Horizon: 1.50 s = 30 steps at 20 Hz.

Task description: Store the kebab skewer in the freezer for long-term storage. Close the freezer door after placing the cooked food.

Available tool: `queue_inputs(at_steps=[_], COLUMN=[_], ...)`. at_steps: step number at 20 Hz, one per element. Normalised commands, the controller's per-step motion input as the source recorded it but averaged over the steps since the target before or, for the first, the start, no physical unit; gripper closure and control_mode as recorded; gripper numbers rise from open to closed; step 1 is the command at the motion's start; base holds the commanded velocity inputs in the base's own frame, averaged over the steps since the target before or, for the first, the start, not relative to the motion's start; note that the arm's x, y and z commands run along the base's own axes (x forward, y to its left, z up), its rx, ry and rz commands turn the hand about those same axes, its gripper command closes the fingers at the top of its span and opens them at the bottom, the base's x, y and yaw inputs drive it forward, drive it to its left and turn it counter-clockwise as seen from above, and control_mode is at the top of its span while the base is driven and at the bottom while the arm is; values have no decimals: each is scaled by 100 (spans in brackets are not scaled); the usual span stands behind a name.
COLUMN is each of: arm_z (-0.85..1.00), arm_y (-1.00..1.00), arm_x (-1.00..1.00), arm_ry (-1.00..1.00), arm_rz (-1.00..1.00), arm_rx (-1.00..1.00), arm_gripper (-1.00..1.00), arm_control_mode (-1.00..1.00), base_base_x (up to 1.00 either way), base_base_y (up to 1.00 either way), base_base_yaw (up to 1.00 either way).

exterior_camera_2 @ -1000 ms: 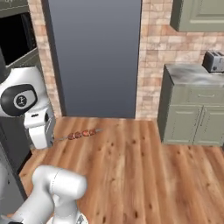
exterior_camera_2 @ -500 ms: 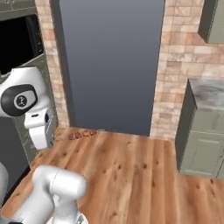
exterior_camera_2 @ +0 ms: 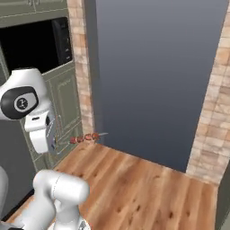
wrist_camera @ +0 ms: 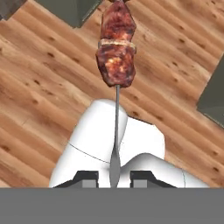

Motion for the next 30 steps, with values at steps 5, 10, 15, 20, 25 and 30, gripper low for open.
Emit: queue_inputs(at_steps=[5, 10, 15, 20, 25, 30], arm_z=[0, 0, 0, 0, 0, 0], arm_y=[0, 0, 0, 0, 0, 0], arm_x=[0, 0, 0, 0, 0, 0], arm_ry=[0, 0, 0, 0, 0, 0], arm_rz=[0, 0, 0, 0, 0, 0], arm_rx=[0, 0, 0, 0, 0, 0], arm_gripper=[100, 100, 100, 100, 100, 100], arm_control_mode=[100, 100, 100, 100, 100, 100], base_base_x=[55, 17, 6, 6, 19, 5], base_base_y=[-26, -20, -24, -47, -61, -49], base_base_yaw=[61, 96, 97, 90, 85, 90])
